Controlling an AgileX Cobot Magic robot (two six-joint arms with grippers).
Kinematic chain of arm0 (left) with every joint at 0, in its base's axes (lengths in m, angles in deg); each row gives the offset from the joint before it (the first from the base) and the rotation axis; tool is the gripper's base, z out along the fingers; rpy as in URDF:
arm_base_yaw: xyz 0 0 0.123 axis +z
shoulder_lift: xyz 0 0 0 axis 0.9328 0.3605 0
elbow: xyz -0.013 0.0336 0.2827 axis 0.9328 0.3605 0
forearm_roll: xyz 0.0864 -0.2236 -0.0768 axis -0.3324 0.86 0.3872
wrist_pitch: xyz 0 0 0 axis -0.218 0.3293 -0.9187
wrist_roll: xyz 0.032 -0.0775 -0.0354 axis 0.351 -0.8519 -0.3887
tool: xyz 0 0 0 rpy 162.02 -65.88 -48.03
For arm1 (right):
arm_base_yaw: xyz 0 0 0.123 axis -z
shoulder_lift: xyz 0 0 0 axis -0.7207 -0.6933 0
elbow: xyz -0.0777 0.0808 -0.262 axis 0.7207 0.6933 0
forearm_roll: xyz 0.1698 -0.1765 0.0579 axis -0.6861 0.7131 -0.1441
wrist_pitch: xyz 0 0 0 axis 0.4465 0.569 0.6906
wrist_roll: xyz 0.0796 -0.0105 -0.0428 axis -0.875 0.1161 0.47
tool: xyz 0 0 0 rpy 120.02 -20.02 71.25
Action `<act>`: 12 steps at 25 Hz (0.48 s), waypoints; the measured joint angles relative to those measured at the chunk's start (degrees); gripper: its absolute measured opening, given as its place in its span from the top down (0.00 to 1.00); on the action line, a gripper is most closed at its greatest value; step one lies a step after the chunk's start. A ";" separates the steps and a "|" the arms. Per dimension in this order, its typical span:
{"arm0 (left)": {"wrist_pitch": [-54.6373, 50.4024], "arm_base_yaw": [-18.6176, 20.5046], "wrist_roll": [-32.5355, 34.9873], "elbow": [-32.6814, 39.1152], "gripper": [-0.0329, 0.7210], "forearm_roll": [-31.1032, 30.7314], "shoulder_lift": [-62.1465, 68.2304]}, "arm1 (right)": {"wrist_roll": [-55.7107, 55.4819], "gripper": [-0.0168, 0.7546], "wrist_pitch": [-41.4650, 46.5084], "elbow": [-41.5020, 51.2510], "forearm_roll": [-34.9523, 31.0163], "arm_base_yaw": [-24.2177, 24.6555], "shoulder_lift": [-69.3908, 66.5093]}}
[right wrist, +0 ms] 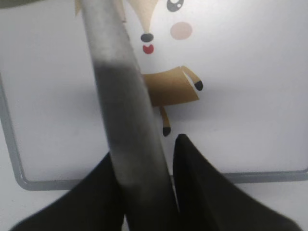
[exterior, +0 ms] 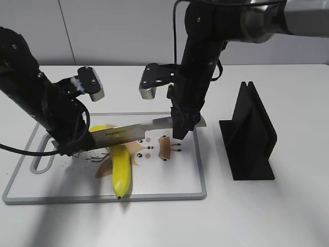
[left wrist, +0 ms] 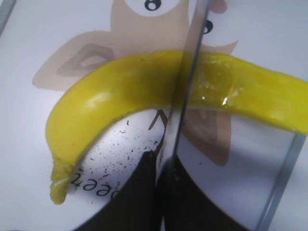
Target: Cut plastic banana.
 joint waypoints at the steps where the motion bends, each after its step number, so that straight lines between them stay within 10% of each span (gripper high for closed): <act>1: 0.24 -0.13 0.00 0.14 0.95 -0.12 -0.68 | -0.35 0.65 0.05 0.12 0.53 -0.08 0.67; 12: -7.98 -0.56 -0.95 -0.49 0.96 -0.80 -15.72 | -1.74 0.65 6.73 0.19 0.30 -0.41 12.84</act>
